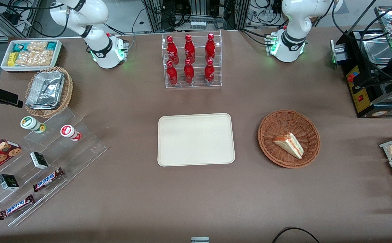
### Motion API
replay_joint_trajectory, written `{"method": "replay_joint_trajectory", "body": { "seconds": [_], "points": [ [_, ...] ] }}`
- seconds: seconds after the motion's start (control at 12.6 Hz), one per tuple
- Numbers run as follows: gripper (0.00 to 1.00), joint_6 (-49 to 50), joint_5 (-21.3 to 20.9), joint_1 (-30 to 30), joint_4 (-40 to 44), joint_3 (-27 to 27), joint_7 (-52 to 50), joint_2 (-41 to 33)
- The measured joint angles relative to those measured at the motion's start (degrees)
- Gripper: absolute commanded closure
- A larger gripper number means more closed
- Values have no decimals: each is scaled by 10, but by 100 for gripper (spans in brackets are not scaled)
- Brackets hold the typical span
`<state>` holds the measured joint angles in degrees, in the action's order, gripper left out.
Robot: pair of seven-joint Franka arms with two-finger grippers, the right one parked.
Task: Place sandwich from basket to tray
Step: 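Move the left gripper over the sandwich in the wicker basket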
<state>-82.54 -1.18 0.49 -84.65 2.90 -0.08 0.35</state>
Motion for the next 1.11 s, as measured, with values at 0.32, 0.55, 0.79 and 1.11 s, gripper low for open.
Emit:
{"method": "replay_joint_trajectory", "body": {
  "seconds": [0.32, 0.55, 0.79, 1.11],
  "points": [
    [0, -2, 0, 0, 0, 5, -1, 6],
    [0, -34, 0, 0, -13, 8, -4, 25],
    [0, -144, 0, 0, -84, 14, -36, 47],
    [0, -279, 0, -10, -207, 22, -178, 59]
  ]
}}
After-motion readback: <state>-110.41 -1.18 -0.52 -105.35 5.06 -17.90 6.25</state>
